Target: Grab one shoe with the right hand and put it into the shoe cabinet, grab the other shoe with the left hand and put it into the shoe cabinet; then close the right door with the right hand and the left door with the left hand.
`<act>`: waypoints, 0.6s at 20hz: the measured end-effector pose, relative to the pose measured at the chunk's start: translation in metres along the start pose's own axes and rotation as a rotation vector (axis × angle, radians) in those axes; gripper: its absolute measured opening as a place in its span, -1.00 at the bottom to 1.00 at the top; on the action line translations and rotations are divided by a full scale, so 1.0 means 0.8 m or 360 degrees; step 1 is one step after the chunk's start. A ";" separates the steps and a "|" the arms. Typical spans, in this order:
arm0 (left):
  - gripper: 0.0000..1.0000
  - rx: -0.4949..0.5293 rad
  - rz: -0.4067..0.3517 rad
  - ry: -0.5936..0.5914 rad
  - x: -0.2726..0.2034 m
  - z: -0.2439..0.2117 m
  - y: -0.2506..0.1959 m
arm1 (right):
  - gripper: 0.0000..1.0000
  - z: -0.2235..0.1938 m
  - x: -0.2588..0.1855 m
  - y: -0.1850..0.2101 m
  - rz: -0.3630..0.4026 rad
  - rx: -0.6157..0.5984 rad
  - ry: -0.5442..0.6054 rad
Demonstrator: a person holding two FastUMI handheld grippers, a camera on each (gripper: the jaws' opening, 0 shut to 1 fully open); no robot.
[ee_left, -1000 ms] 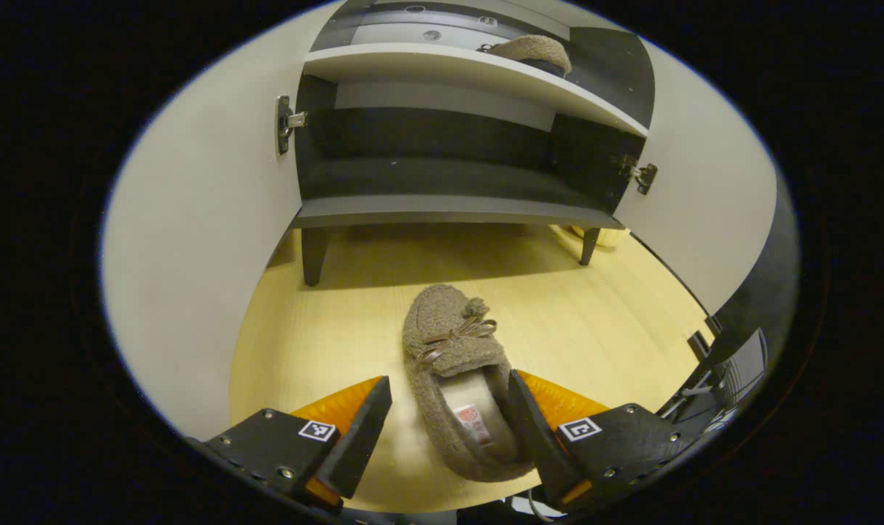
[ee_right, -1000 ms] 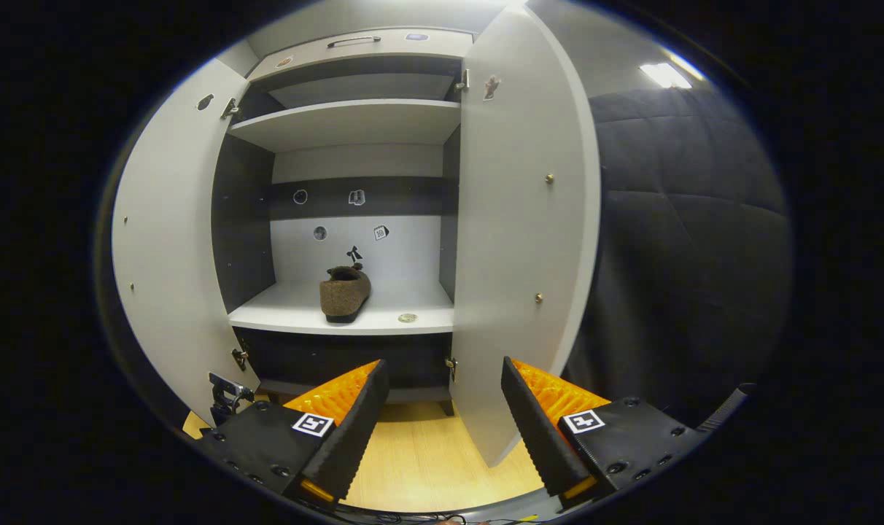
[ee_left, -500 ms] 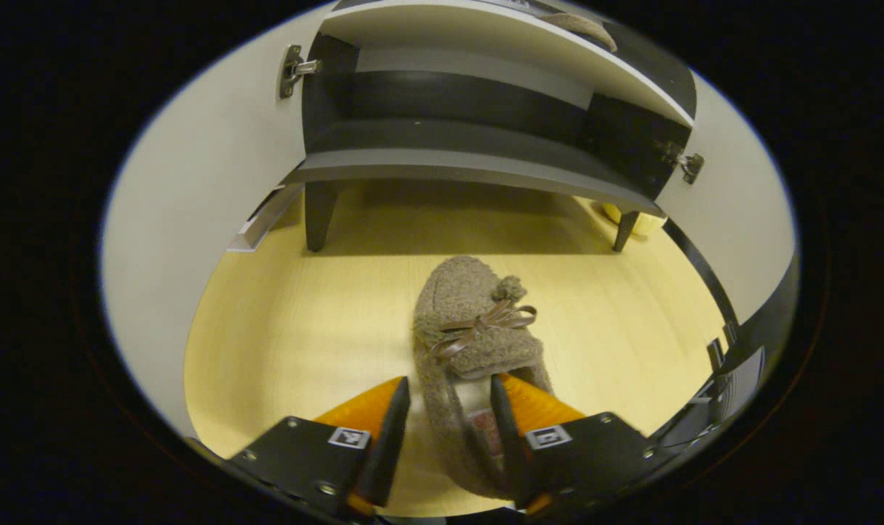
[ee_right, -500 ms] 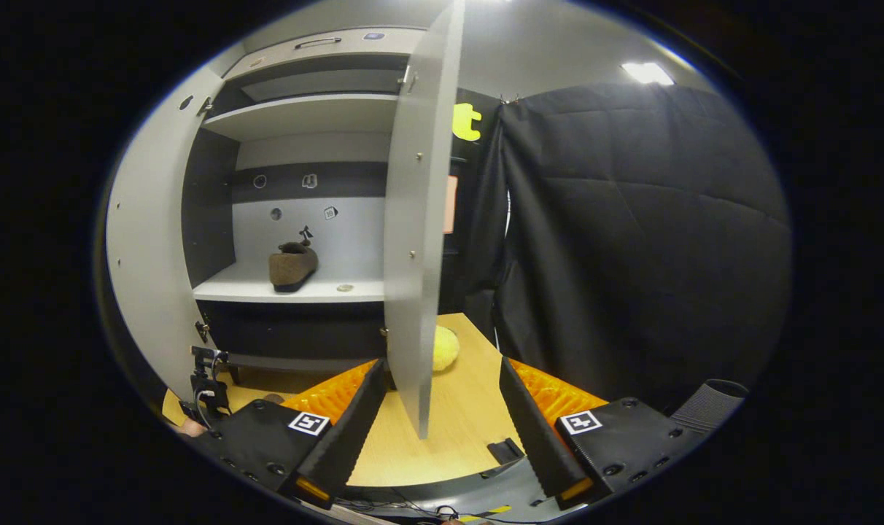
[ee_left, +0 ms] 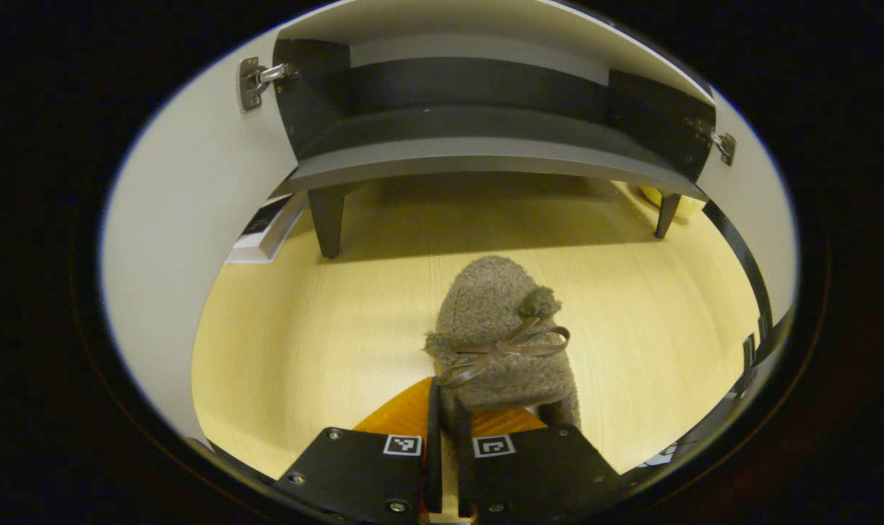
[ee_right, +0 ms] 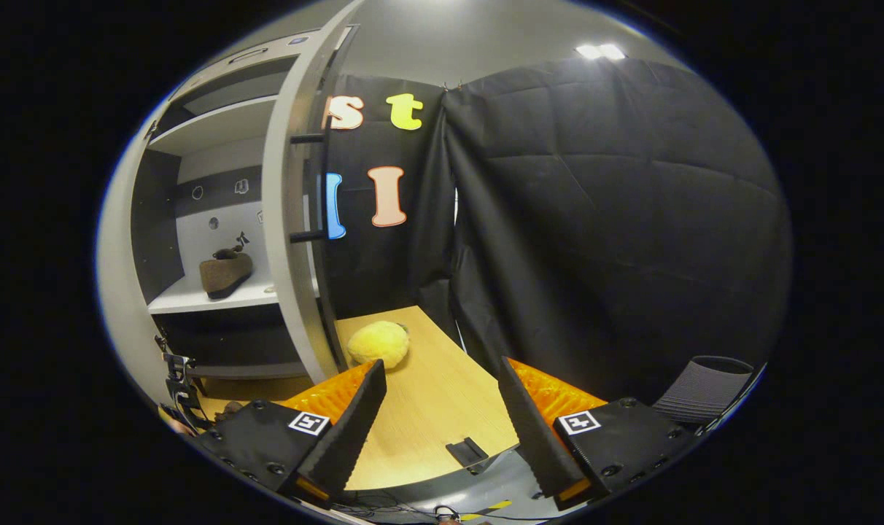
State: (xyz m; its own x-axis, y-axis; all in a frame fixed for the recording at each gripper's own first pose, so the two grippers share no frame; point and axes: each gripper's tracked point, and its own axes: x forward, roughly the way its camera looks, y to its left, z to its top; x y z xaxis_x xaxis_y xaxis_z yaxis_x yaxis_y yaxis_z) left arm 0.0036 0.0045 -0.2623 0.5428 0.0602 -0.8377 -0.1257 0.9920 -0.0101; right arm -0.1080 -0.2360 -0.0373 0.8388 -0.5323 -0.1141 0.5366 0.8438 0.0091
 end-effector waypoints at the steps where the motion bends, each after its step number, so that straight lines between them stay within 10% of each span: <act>1: -0.68 -0.0008 0.0004 0.0009 0.002 0.000 0.003 | 0.96 -0.004 0.004 -0.005 -0.0010 0.0028 0.0012; 12: -0.96 -0.0077 -0.0021 0.0084 -0.020 0.006 0.007 | 0.89 -0.020 0.050 -0.025 0.0007 0.0139 0.0056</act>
State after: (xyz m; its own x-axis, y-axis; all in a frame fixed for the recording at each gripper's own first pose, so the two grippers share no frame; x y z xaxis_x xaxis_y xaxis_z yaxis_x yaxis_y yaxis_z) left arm -0.0019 0.0098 -0.2464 0.5002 0.0401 -0.8650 -0.1594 0.9861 -0.0465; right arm -0.0868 -0.2729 -0.0576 0.8384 -0.5244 -0.1484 0.5400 0.8362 0.0962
